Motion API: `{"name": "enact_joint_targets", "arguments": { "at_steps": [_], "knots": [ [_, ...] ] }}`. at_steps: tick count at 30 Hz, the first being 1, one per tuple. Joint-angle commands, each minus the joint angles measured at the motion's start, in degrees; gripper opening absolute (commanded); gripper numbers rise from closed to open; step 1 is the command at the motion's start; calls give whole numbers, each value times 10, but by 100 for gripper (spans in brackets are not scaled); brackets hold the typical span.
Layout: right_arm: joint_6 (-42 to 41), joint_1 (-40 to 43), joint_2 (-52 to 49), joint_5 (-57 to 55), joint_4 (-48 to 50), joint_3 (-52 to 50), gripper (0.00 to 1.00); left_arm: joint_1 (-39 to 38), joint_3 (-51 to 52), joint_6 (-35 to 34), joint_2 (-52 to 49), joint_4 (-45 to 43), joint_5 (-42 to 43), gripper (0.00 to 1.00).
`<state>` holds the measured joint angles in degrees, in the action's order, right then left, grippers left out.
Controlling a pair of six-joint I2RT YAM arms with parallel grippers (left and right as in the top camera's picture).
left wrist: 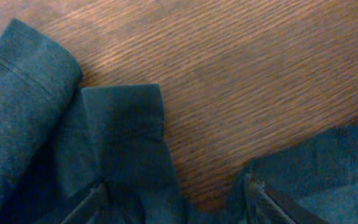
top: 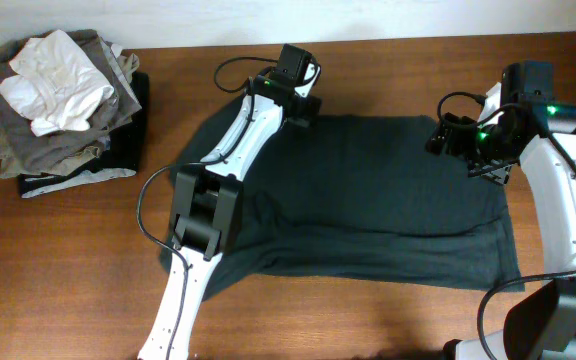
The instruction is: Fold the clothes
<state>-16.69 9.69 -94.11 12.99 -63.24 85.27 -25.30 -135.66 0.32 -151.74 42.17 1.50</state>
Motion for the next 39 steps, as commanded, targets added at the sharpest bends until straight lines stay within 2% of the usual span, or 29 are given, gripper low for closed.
{"name": "enact_joint_targets", "arguments": {
  "at_steps": [1,4,6,7,9,11,12,13,14,19,22,27,35,39],
  "knots": [
    [0,-3,0,-17,0,-3,99,5,-5,-8,-3,-8,6,62],
    [0,-3,0,-17,0,-3,99,5,-5,-8,-4,-16,6,49],
    [0,-3,0,-17,1,-3,98,5,-5,-8,-5,-16,6,30],
    [0,-3,0,-18,3,-3,90,5,-5,-8,-6,-16,6,17],
    [-1,-3,0,-40,8,-3,74,5,-5,-8,-9,-16,3,2],
    [-1,-3,0,-72,22,-3,73,5,-5,-8,-10,-16,-21,0],
    [0,-3,0,-83,34,-3,82,5,-5,-8,-10,-16,-34,0],
    [0,-3,0,-92,43,-3,98,4,-5,-8,-10,-16,-41,0],
    [19,-3,0,-92,61,-3,100,4,-5,-8,-10,-16,-44,0],
    [45,-3,-18,-92,135,6,100,4,-5,-8,-10,-18,-43,0],
    [67,-3,-57,-97,136,30,99,4,-5,-8,-10,-18,-43,0],
    [84,-3,-148,-195,153,59,99,3,-5,-8,-10,-10,-39,0],
    [93,-3,-242,-200,181,73,99,3,-5,-8,-10,-1,-39,0],
    [187,-3,-253,-206,236,73,99,3,-5,-8,-10,0,-39,0]
  ]
}}
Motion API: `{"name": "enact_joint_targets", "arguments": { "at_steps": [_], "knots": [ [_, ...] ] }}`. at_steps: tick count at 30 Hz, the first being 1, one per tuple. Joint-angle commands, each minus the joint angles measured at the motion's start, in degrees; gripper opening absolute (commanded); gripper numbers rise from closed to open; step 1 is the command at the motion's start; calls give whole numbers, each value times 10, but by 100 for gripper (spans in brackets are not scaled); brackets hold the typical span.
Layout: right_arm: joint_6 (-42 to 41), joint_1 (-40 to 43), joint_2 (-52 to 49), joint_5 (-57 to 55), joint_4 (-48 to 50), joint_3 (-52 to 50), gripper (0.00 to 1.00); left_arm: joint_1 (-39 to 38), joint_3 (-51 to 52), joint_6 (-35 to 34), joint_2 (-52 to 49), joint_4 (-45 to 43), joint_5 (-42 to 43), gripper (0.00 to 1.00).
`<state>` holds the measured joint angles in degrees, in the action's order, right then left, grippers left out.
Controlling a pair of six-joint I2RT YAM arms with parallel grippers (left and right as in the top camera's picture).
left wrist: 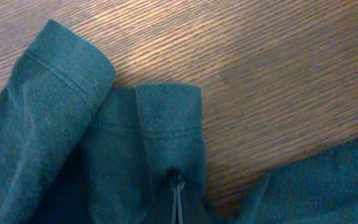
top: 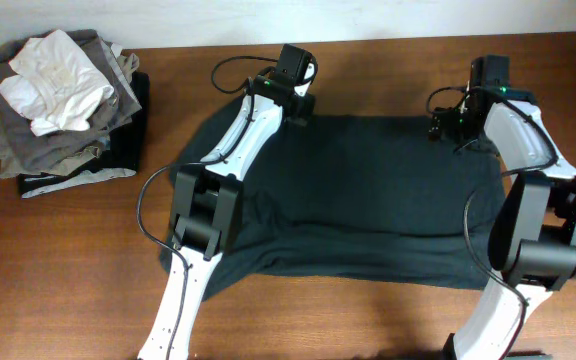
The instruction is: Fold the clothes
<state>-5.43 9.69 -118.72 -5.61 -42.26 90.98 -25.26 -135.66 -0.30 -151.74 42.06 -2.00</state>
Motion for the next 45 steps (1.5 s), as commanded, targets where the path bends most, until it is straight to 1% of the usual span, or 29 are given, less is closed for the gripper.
{"name": "enact_joint_targets", "arguments": {
  "at_steps": [1,3,5,7,11,13,16,23,25,27,28,31,32,33,34,39,42,45],
  "knots": [
    [83,-2,-7,-38,37,16,99,2,-5,-2,-10,3,-4,0],
    [82,1,-8,-87,63,16,99,2,-5,-2,-10,5,-4,0],
    [82,11,-8,-89,76,16,100,2,-5,-2,-10,5,-4,0],
    [82,26,-12,-57,76,16,97,2,-5,-2,-10,5,-4,0],
    [75,64,-30,52,72,16,94,2,-5,-2,-10,5,-4,0],
    [60,80,-40,78,74,16,91,2,-5,-2,-10,5,-4,0],
    [49,102,-56,123,82,16,91,2,-5,-2,-10,5,-4,0],
    [50,94,-77,134,84,16,91,1,-5,-2,-10,5,-4,0],
    [50,90,-90,145,84,16,90,1,-5,-2,-10,5,-4,0],
    [50,87,-95,144,84,16,87,1,-5,-2,-10,5,-4,0],
    [50,83,-95,144,85,16,82,1,-5,-2,-10,5,-4,0],
    [52,79,-95,140,87,16,73,1,-5,-2,-10,5,-4,0],
    [52,79,-95,139,87,16,64,1,-5,-2,-10,5,-4,0],
    [52,79,-95,139,87,16,53,1,-5,-2,-10,5,-4,0],
    [52,79,-95,137,87,16,45,1,-5,-2,-10,4,-4,0],
    [43,79,-95,103,81,16,17,3,-5,-2,-9,7,-5,0],
    [30,79,-95,94,78,16,4,6,-5,-2,3,22,-9,0],
    [-11,79,-92,95,73,17,4,13,-5,-2,31,41,-9,0]
  ]
}}
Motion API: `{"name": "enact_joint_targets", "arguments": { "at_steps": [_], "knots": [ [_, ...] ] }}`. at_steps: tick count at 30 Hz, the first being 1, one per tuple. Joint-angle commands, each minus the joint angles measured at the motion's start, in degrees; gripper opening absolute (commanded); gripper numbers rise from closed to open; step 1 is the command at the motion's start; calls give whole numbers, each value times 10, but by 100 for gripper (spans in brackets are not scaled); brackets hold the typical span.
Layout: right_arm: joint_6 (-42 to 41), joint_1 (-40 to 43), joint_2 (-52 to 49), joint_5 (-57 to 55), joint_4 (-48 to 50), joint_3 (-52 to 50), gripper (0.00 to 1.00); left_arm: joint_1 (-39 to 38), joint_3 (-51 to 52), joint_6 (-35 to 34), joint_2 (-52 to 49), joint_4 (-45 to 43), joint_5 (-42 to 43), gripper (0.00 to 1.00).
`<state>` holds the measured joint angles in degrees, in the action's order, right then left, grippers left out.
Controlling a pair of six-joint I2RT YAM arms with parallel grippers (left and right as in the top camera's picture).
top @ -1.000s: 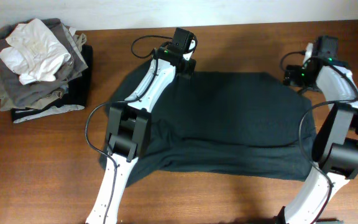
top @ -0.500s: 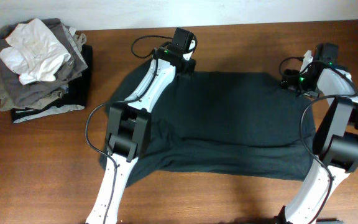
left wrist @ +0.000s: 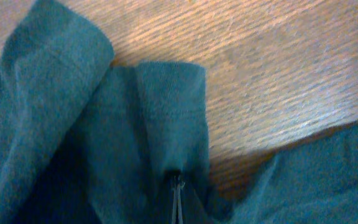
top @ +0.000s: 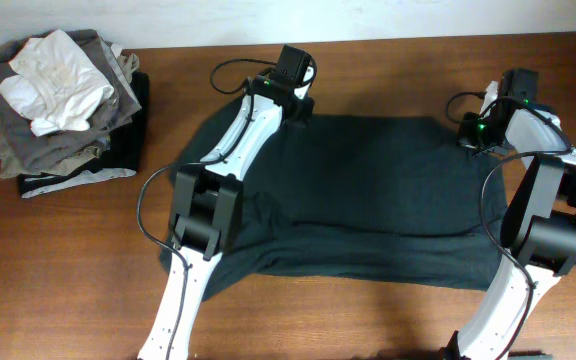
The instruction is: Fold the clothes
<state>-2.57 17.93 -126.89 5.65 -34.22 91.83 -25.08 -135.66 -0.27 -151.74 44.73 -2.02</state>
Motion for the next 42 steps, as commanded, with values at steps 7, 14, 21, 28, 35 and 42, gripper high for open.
{"name": "enact_joint_targets", "arguments": {
  "at_steps": [7,14,21,28,35,42],
  "knots": [
    [-89,-3,38,-7,-25,11,4,30,-5,-2,70,50,-8,0],
    [-87,-3,50,-1,-48,11,4,39,-5,-2,75,42,45,28],
    [-87,-4,50,0,-48,11,4,24,-2,1,38,-26,115,70],
    [-87,-4,50,0,-48,11,4,21,-2,3,-9,-70,115,68],
    [-87,-4,50,0,-55,11,4,19,-2,3,-31,-88,91,65],
    [-87,-3,50,-1,-56,11,4,19,-2,3,-54,-96,85,36]
  ]
}}
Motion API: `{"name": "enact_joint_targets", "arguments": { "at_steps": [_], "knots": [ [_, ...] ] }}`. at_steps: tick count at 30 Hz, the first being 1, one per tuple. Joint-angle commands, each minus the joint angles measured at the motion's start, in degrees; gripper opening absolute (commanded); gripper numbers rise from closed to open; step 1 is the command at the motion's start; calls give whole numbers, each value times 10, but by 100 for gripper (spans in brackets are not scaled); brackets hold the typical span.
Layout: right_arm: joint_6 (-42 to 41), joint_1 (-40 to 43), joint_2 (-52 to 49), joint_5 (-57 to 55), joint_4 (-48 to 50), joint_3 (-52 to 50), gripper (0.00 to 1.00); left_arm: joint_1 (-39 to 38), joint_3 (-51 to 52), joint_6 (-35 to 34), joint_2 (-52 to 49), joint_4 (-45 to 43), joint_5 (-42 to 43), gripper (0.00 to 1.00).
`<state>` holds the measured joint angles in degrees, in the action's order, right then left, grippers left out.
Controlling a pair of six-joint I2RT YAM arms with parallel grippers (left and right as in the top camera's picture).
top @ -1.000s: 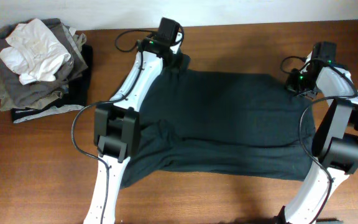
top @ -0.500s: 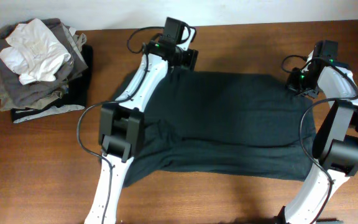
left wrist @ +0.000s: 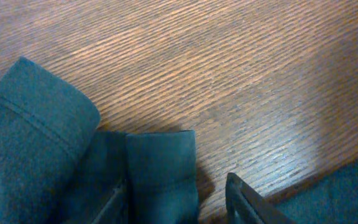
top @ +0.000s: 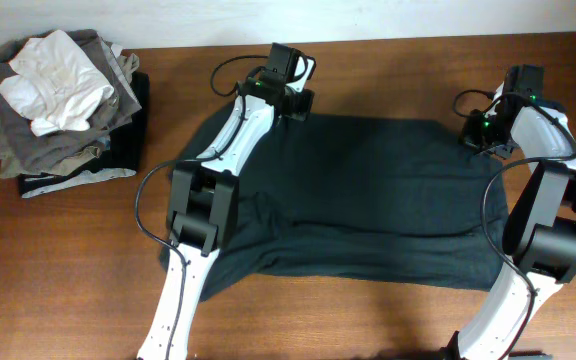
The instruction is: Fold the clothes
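Note:
A dark teal shirt [top: 368, 190] lies spread flat across the middle of the wooden table [top: 68, 270]. My left gripper [top: 290, 106] sits at the shirt's far left corner. In the left wrist view it [left wrist: 179, 202] stands open, with a folded sleeve hem [left wrist: 160, 165] lying loose between the fingers [left wrist: 244, 198], next to a rolled cuff [left wrist: 36, 124]. My right gripper [top: 481, 137] is low at the shirt's far right corner. The overhead view does not show how its jaws stand.
A stack of folded grey and black clothes with a crumpled white garment on top [top: 63, 95] stands at the back left. The table's back edge runs just beyond both grippers.
My left gripper was shut on the sleeve hem and is now open, sitting slightly farther back. The hem lies flat on the table. The right gripper has barely shifted at its corner.
At first my left gripper was open over the sleeve hem, and the right gripper was lower on the shirt's right side. Then the left was shut on the hem, with the right at the far edge. Now the left is open again and the right sits at the far right corner.

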<state>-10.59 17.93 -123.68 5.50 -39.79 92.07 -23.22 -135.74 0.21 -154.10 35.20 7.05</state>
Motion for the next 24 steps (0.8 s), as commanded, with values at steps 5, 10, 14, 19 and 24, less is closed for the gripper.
{"name": "enact_joint_targets", "arguments": {
  "at_steps": [5,10,14,19,24],
  "knots": [
    [-6,-3,18,0,0,9,4,0,-5,-2,-30,-9,-45,0],
    [-7,-3,18,0,3,9,4,0,-36,-2,-25,9,-50,0],
    [-16,-3,18,0,3,9,4,0,-108,-2,-16,77,-69,0],
    [-24,-2,29,-2,0,9,4,2,-176,-2,-11,163,-90,0],
    [-65,-2,68,-16,-33,9,4,2,-210,-2,18,269,-104,0]
  ]
}}
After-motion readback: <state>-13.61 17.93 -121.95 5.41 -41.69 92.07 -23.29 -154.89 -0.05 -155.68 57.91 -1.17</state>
